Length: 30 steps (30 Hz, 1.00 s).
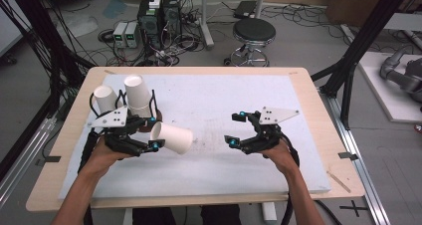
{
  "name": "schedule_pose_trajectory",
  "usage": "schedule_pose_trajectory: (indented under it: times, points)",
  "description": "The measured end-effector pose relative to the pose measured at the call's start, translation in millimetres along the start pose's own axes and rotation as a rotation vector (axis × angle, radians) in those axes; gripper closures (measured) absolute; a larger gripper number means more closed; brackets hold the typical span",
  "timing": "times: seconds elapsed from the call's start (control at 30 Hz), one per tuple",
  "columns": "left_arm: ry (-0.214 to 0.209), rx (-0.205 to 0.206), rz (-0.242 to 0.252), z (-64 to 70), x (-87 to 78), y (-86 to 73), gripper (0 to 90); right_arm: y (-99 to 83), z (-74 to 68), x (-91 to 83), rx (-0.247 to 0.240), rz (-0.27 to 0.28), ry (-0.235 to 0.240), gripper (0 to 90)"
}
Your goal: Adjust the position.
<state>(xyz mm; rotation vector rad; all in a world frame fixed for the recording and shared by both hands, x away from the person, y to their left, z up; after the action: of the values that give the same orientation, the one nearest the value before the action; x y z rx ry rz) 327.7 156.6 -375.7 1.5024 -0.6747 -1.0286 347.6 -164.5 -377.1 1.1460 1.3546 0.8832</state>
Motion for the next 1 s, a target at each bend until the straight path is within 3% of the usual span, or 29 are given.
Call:
schedule_pose_trajectory:
  times: [0.63, 1.0]
  points:
    - [-0.073, -0.010, 0.022, 17.2, 22.3, 3.2, 33.7, 30.2, -4.2, 45.2, -0.030, -0.021, 0.176, 19.4]
    - [-0.117, -0.007, 0.026, 28.2, 36.5, 5.8, 33.7, 30.4, -13.1, 66.4, -0.020, -0.044, 0.286, 19.4]
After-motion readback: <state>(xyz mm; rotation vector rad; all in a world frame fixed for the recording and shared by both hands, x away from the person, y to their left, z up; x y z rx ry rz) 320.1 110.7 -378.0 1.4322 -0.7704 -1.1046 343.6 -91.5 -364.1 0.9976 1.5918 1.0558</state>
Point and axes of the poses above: each handheld gripper's, and its own axes: x roughly forward along the jaws, y roughly out of its top, z roughly to its right, the point moved 5 cm from there along x, roughly forward along the jaws, and after that the axes turned 14 degrees about y, right-handed, at the moved point
